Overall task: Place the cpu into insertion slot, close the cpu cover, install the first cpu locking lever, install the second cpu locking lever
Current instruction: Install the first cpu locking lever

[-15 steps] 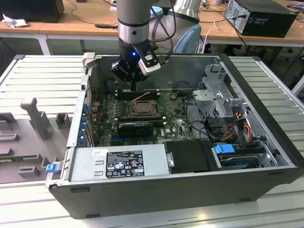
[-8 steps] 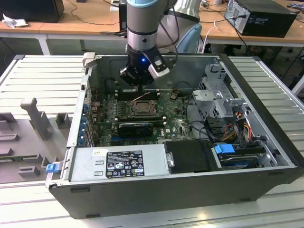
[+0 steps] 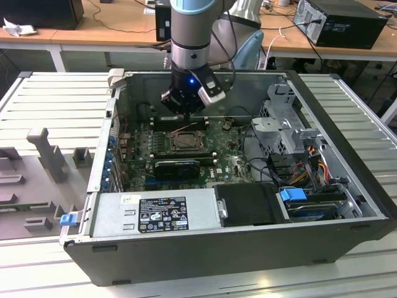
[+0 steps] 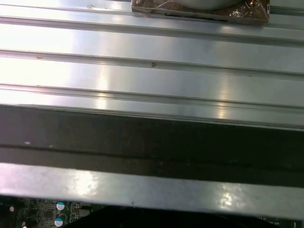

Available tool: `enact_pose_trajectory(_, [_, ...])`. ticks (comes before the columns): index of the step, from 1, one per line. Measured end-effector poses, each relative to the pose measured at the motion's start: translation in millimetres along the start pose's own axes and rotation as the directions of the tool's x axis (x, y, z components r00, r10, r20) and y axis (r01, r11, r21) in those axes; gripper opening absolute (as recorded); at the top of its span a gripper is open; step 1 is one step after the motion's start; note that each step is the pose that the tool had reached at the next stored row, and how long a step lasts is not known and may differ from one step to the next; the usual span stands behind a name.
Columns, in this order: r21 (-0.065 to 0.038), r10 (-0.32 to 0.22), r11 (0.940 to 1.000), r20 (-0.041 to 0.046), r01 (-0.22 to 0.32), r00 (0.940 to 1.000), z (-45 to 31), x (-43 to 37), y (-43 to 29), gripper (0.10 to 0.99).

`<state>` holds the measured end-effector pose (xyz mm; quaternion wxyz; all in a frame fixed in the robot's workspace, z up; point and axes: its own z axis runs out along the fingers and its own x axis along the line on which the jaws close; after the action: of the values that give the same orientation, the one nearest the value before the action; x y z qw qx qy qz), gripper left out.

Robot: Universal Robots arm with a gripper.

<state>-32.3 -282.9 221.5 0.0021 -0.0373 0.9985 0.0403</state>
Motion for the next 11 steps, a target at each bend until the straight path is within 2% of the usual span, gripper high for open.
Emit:
enact_pose_trajectory(7, [0.001, 0.000, 1.0000, 0.0001, 0.000, 1.0000, 2.0, -2.2, 0.3, 0.106])
enact_pose_trajectory(11, [0.001, 0.007, 1.0000, 0.0007, -0.007, 1.0000, 3.8, -7.0, 1.9, 0.106])
